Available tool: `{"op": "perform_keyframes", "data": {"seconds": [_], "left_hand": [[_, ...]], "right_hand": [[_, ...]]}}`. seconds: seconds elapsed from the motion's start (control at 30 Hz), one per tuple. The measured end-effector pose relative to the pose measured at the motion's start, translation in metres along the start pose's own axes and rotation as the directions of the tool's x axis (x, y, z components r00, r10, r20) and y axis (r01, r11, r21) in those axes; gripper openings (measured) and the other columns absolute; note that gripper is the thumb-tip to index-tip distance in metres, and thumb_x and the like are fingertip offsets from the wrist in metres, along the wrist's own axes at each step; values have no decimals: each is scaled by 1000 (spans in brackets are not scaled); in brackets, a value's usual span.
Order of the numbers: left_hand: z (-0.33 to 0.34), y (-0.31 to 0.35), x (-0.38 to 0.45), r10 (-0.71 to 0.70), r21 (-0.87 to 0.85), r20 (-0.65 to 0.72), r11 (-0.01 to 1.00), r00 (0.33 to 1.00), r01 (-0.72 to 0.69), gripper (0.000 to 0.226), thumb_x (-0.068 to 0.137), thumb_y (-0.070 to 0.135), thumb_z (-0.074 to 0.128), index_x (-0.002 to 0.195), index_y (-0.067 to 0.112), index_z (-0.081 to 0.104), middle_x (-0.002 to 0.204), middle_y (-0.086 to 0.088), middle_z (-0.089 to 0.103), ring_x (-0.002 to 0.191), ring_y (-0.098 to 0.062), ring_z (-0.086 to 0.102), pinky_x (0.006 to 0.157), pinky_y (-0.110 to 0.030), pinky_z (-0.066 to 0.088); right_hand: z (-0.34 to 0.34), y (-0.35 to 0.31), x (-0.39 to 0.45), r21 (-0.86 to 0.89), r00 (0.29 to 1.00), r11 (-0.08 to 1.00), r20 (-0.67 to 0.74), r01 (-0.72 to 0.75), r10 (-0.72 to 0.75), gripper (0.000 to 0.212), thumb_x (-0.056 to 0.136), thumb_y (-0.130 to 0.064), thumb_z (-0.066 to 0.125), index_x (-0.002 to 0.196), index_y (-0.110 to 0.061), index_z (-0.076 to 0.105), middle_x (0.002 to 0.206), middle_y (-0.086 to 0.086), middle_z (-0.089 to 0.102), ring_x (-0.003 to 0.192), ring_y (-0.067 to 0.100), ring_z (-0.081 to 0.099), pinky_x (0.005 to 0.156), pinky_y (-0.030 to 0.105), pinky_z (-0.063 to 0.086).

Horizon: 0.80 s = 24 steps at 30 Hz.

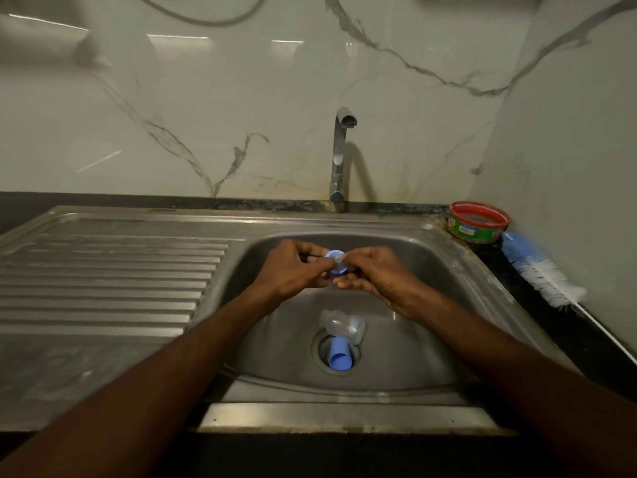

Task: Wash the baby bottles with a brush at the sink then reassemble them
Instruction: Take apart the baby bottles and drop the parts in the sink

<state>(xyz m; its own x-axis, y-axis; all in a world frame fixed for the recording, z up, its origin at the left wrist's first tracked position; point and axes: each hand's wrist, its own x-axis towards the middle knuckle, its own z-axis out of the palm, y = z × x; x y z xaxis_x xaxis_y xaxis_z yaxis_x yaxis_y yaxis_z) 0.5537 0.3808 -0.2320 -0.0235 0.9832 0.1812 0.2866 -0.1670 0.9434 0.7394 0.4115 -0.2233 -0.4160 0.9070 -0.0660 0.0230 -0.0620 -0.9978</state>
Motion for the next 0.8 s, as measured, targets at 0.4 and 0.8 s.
{"op": "perform_keyframes", "data": {"seconds": [0.4,0.8], "left_hand": [[3,3,-5,12,34,112,999,994,-16,31,91,29,73,116,10,71,94,-5,78,85,-17,76,76,-28,62],[8,2,-3,65,92,129,993,990,-77,20,93,26,72,112,22,67,98,2,75,86,-10,75,73,-21,59]], "right_hand": [[1,-3,-4,-111,999,993,-17,28,-30,33,89,-24,77,104,3,69,89,18,76,72,19,72,69,24,60],[0,5,3,-332,976,943,-194,33,-102,25,90,-27,76,95,-4,68,75,11,76,68,24,74,76,39,62]]}}
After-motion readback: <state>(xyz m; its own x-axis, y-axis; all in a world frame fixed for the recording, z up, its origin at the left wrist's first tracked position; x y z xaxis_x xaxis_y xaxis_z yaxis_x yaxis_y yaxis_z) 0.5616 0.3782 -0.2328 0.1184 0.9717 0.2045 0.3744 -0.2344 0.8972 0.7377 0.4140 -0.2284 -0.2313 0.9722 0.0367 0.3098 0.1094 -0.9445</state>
